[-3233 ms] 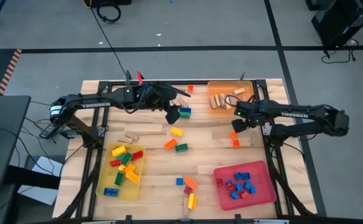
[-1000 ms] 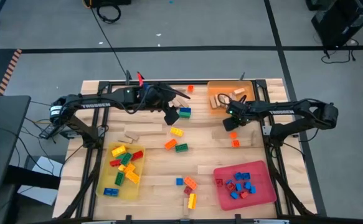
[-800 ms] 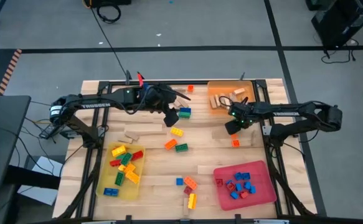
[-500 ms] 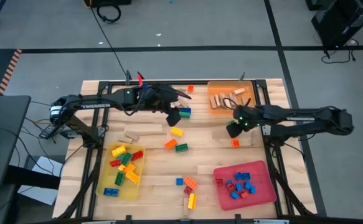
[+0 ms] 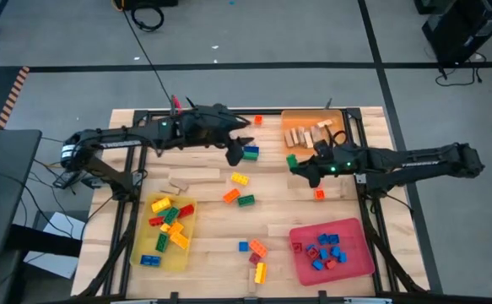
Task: Sort blocks by size
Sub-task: Put the large green game piece into the yellow bin
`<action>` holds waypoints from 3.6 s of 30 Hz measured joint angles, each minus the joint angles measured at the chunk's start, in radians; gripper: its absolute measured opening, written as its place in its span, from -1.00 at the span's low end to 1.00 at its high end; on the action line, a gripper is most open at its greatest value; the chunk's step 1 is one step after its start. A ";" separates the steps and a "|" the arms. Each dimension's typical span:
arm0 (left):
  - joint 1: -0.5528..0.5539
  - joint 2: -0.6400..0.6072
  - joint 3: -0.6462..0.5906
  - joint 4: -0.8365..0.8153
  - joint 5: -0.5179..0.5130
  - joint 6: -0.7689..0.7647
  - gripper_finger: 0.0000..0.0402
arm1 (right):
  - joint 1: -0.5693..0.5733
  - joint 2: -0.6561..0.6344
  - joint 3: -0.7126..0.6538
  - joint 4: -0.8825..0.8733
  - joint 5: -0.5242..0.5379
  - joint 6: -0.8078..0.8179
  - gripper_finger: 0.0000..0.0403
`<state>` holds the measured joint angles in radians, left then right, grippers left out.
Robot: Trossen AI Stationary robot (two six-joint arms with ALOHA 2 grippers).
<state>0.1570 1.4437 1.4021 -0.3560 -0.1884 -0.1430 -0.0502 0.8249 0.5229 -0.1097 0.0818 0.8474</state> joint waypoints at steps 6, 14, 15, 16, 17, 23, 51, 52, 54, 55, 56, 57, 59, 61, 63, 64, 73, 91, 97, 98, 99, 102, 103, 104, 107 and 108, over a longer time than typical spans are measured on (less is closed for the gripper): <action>0.008 -0.073 0.000 -0.048 0.003 0.067 0.24 | -0.002 0.136 0.175 -0.003 0.034 -0.181 -0.23; 0.007 -0.147 -0.046 -0.126 0.006 0.091 0.24 | -0.019 0.379 0.476 -0.006 0.048 -0.380 -0.23; 0.007 -0.169 -0.086 -0.116 0.006 0.089 0.24 | -0.019 0.405 0.506 -0.007 0.048 -0.394 -0.23; 0.006 -0.194 -0.133 -0.070 0.007 0.081 0.24 | -0.019 0.425 0.531 -0.016 0.048 -0.404 -0.23; 0.005 -0.225 -0.186 -0.011 0.010 0.065 0.24 | -0.019 0.447 0.552 -0.025 0.048 -0.413 -0.23; 0.005 -0.433 -0.534 0.271 0.091 -0.051 0.24 | -0.019 0.569 0.644 -0.018 0.006 -0.436 -0.23; 0.002 -0.536 -0.757 0.635 0.277 -0.154 0.24 | -0.019 0.875 0.967 0.037 -0.150 -0.507 -0.23; 0.002 -0.536 -0.756 0.639 0.278 -0.153 0.24 | -0.019 0.872 0.967 0.041 -0.151 -0.508 -0.23; 0.001 -0.536 -0.756 0.626 0.291 -0.149 0.24 | -0.021 0.859 0.967 0.051 -0.142 -0.507 -0.23; 0.000 -0.533 -0.759 0.621 0.299 -0.146 0.24 | -0.022 0.852 0.970 0.059 -0.141 -0.507 -0.23; -0.001 -0.530 -0.759 0.617 0.306 -0.141 0.24 | -0.023 0.840 0.970 0.059 -0.138 -0.507 -0.23; -0.001 -0.531 -0.760 0.616 0.310 -0.130 0.24 | -0.023 0.832 0.970 0.057 -0.131 -0.508 -0.23; 0.000 -0.535 -0.758 0.634 0.306 -0.114 0.24 | -0.023 0.815 0.970 0.043 -0.118 -0.509 -0.23; 0.001 -0.535 -0.758 0.634 0.304 -0.099 0.24 | -0.022 0.798 0.969 0.030 -0.118 -0.517 -0.23; 0.000 -0.532 -0.759 0.644 0.304 -0.089 0.24 | -0.022 0.779 0.969 0.019 -0.117 -0.539 -0.23; 0.000 -0.533 -0.759 0.657 0.305 -0.077 0.24 | -0.022 0.773 0.970 0.015 -0.115 -0.548 -0.23; 0.001 -0.534 -0.758 0.758 0.340 -0.069 0.24 | -0.022 0.776 0.968 -0.038 -0.098 -0.586 -0.23; 0.020 -0.388 -0.757 0.952 0.362 -0.127 0.24 | -0.006 0.814 0.968 -0.045 -0.111 -0.587 -0.23; 0.020 -0.377 -0.757 0.982 0.374 -0.124 0.24 | -0.001 0.821 0.968 -0.051 -0.128 -0.578 -0.23; 0.020 -0.370 -0.757 1.002 0.380 -0.124 0.24 | -0.001 0.821 0.968 -0.052 -0.128 -0.578 -0.23; 0.020 -0.366 -0.756 1.009 0.384 -0.124 0.23 | -0.001 0.821 0.968 -0.050 -0.128 -0.578 -0.23; 0.020 -0.347 -0.756 1.017 0.391 -0.135 0.21 | 0.000 0.821 0.968 -0.050 -0.128 -0.578 -0.23; 0.020 -0.342 -0.756 1.020 0.397 -0.145 0.19 | 0.000 0.821 0.968 -0.052 -0.128 -0.578 -0.23; 0.020 -0.338 -0.756 1.020 0.404 -0.157 0.17 | 0.000 0.821 0.968 -0.055 -0.128 -0.578 -0.23; 0.020 -0.325 -0.756 1.030 0.411 -0.180 0.05 | 0.000 0.821 0.967 -0.063 -0.129 -0.578 -0.23; 0.020 -0.324 -0.756 1.029 0.411 -0.179 0.00 | 0.000 0.821 0.967 -0.069 -0.128 -0.577 -0.23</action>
<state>0.1768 1.1195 0.6456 0.6728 0.2229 -0.3220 -0.0498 1.6455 1.4902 -0.1784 -0.0463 0.2699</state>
